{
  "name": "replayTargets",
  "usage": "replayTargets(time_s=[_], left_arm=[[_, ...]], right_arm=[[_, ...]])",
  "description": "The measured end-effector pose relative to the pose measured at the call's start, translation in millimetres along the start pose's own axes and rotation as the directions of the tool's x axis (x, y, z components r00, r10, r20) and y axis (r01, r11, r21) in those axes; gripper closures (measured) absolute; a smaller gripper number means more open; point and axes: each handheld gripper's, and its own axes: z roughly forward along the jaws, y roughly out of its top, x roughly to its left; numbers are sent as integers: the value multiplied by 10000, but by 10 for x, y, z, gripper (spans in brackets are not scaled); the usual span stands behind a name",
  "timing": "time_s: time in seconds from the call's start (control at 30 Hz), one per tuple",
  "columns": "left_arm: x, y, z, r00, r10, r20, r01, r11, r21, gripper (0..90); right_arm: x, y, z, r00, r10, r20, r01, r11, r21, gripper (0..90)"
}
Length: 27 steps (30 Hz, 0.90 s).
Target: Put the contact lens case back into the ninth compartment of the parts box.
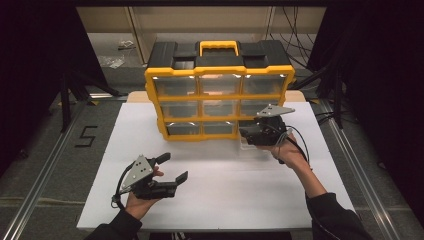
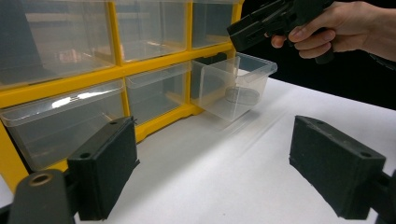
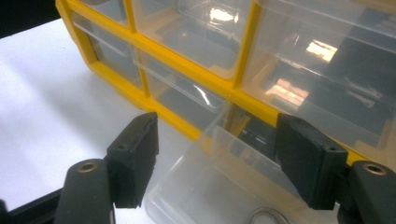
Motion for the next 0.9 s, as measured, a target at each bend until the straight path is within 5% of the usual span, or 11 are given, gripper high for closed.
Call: replayTargets(time_s=[0.9], left_arm=[[3,2,-4,10000,21,-13,-21,10000,-11,145]], right_arm=[[110,-6,-255,9993,-164,-328,141,9975,-697,244]])
